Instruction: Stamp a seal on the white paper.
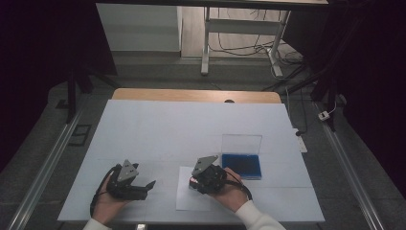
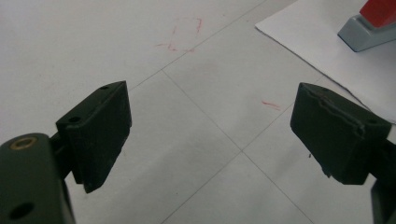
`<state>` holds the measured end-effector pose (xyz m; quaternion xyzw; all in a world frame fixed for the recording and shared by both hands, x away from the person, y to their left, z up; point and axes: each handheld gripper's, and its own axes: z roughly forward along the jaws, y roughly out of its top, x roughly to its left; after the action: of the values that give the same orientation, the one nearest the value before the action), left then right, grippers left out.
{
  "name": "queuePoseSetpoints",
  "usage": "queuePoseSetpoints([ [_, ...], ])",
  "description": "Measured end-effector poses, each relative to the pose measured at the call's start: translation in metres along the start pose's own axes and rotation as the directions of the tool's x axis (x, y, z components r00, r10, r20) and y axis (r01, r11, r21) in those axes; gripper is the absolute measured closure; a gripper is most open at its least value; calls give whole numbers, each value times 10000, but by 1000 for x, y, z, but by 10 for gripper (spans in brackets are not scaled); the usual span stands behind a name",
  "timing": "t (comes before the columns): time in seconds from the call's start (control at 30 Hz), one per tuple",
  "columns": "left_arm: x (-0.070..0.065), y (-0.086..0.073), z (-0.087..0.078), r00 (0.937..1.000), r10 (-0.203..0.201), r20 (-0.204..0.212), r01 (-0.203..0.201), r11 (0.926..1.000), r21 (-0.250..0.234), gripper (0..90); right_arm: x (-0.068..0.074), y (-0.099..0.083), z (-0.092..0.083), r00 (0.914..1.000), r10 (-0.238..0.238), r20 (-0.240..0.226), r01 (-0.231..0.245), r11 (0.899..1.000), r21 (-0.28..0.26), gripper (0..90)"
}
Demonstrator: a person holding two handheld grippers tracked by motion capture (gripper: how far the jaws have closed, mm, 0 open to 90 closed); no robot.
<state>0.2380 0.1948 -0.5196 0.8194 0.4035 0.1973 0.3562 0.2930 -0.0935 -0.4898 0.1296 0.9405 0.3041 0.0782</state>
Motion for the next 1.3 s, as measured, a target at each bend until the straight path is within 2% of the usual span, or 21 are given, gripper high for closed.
queuePoseSetpoints([
  [0.53,-1,0,1,10000,39,-11,-39,10000,35,131,-3,2,1,9998,116,-141,-113,9997,239,699],
  [0.7,0,0,1,10000,33,25,-33,10000,53,131,-2,6,2,9999,-161,-34,162,9988,462,702],
  [0.8,0,-1,1,10000,42,44,-42,10000,65,131,-2,6,2,10000,15,-63,-11,9986,533,702],
  [0.97,0,-1,1,10000,34,42,-34,9999,102,130,-1,7,4,9999,-104,-28,106,9972,745,703],
  [1.1,-1,-1,1,10000,65,76,-66,9999,125,130,-1,6,5,10000,58,-44,-55,9969,780,706],
  [1.23,-1,-1,2,10000,69,60,-70,9998,163,130,0,7,6,9999,-102,33,99,9961,876,707],
  [1.3,-1,-1,2,9999,80,61,-81,9998,172,129,0,7,6,10000,33,7,-33,9963,864,707],
])
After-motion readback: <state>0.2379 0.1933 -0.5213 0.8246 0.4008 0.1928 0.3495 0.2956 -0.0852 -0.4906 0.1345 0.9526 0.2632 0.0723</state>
